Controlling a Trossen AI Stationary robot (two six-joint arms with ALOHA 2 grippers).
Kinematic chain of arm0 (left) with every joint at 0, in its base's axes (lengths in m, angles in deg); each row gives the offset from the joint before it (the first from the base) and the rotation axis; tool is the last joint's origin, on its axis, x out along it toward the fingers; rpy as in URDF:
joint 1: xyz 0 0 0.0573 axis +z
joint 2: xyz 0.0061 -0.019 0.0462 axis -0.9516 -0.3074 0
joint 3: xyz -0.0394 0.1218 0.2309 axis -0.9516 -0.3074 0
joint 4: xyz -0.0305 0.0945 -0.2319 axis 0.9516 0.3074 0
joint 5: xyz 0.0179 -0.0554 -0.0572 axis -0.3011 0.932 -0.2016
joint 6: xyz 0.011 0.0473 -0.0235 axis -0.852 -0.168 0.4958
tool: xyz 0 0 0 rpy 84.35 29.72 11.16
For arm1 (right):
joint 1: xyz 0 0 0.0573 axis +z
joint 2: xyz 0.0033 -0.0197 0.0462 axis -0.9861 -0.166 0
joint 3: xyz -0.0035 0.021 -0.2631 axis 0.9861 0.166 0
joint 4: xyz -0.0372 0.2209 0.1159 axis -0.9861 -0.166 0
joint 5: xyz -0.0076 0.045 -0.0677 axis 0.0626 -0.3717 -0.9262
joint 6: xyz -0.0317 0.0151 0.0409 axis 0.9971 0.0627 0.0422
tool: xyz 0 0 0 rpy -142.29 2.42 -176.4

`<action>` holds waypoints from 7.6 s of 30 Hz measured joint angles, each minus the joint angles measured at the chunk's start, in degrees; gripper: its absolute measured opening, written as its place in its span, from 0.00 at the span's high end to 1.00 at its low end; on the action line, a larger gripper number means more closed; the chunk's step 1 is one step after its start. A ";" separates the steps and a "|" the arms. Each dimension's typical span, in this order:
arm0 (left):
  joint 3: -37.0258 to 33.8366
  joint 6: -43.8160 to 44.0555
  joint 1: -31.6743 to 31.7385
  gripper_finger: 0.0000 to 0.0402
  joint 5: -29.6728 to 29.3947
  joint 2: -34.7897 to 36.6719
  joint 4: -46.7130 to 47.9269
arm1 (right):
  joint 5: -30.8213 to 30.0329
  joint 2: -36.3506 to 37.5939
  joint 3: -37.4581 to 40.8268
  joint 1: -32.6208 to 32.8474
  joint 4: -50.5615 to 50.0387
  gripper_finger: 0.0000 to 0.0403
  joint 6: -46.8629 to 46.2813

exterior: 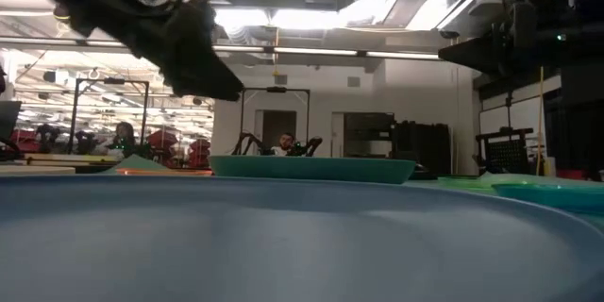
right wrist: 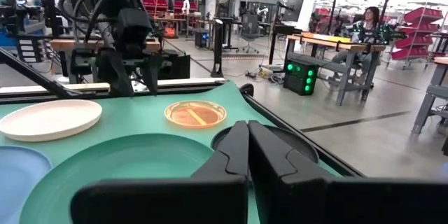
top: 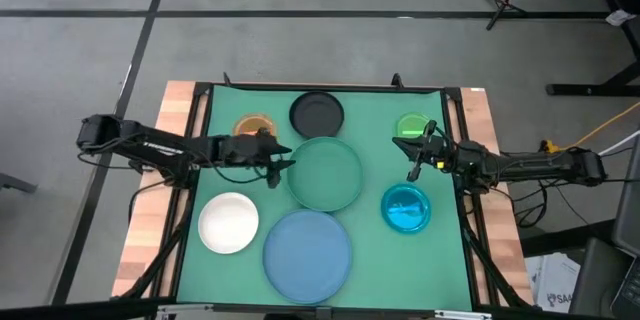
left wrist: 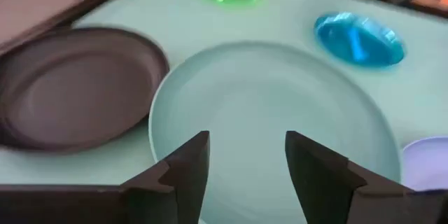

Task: Stack plastic plates
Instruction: Stack the green plate on top of the blue plate, then move the stacked plates to the center of the table

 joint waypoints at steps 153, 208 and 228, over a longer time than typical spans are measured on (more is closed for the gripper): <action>28.68 5.55 -21.36 0.98 13.54 -18.71 41.90 | 2.82 -9.03 -7.59 0.00 -1.32 1.00 -1.58; 30.75 57.05 -55.63 0.72 -4.46 -22.15 27.09 | 21.51 -9.07 -7.59 6.35 -0.22 1.00 -10.75; 30.65 67.55 -59.90 0.73 6.73 -32.15 20.02 | -2.74 -9.05 -7.61 26.73 1.29 1.00 -7.09</action>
